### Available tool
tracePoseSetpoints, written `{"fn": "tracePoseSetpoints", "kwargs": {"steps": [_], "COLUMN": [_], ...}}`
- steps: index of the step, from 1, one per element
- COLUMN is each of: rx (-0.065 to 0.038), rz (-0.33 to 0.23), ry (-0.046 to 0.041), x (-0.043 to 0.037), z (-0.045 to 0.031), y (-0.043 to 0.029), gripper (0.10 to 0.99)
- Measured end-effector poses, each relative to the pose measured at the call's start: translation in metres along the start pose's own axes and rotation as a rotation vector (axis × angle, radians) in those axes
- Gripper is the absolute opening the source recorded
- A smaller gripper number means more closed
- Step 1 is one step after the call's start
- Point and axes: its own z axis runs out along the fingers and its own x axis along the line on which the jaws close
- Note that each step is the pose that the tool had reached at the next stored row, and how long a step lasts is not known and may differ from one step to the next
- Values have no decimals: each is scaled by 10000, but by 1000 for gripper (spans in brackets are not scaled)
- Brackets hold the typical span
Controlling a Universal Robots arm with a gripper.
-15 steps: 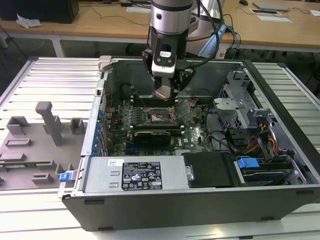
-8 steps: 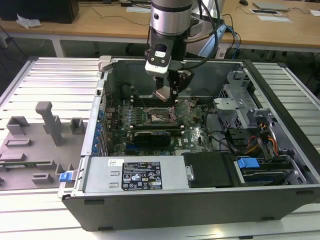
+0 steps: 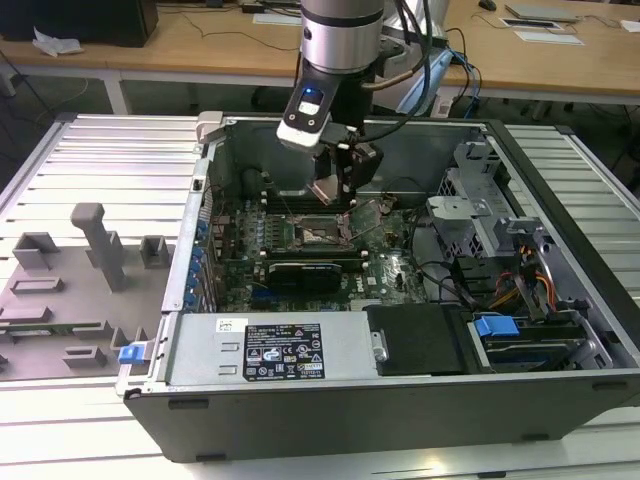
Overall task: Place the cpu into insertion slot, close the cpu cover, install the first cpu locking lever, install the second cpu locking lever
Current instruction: 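Place the cpu into insertion slot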
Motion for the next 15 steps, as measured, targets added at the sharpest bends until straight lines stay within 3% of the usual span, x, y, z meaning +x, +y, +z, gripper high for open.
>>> {"fn": "tracePoseSetpoints", "kwargs": {"steps": [4, 11, 15], "rx": [-25, -50, -67], "rz": [1352, 2593, 3623], "ry": [-120, -230, -322], "x": [0, -1, -1], "z": [27, 59, 165], "y": [-2, -6, -14], "gripper": [541, 541, 541]}}
